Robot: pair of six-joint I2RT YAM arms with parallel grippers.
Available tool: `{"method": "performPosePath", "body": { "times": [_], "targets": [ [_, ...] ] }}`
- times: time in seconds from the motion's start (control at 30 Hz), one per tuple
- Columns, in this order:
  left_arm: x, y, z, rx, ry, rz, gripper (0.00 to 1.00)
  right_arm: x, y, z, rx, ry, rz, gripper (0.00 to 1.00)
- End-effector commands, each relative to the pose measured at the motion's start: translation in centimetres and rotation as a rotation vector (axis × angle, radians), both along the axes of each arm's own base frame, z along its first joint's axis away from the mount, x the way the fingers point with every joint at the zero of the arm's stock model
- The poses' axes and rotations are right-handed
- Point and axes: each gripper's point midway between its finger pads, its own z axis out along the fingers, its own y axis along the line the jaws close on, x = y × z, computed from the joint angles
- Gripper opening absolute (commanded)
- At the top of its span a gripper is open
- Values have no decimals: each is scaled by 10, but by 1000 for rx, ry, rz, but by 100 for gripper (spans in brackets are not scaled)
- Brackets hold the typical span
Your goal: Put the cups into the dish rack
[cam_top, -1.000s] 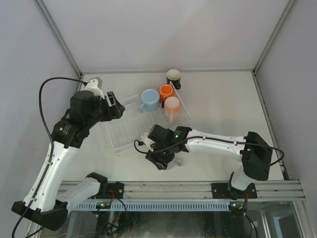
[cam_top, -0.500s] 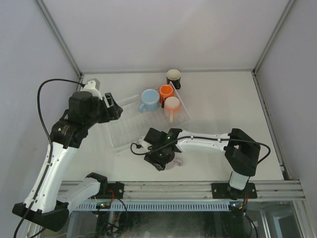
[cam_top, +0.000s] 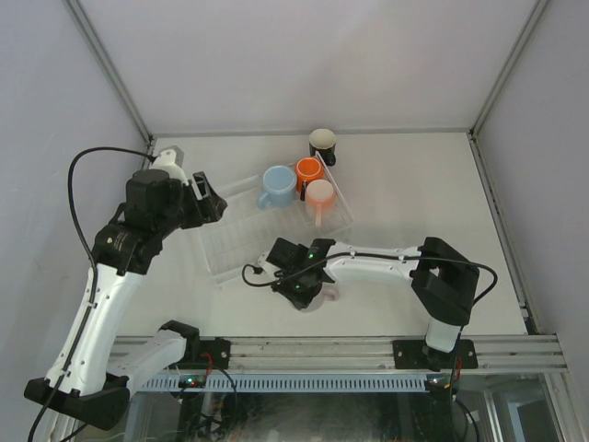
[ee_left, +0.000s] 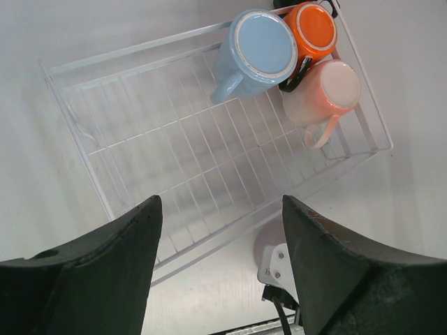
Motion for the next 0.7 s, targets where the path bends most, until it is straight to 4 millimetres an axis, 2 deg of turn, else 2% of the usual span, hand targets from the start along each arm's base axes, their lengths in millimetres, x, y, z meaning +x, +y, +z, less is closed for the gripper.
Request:
{"method": "performPosePath", "body": {
  "times": [0.0,0.1,0.23,0.4,0.53,0.67],
  "targets": [
    [4,-9,19,-48,-66,-39,74,14,7,30,83,-29,-74,0],
    [3,-19,14,-63,-81,-104,73,17,8,58,166,16,-137,0],
    [2,-30,16,-98,-157,-173,74,28,7,116,323,64,-260,0],
    [5,-47,16,-159,-214,-250,75,58,-11,216,624,134,-456,0],
    [2,-77,18,-278,-247,-396,77,82,-43,300,928,211,-596,0],
    [-3,-102,32,-430,-312,-516,77,96,-71,368,1174,288,-651,0]
  ]
}}
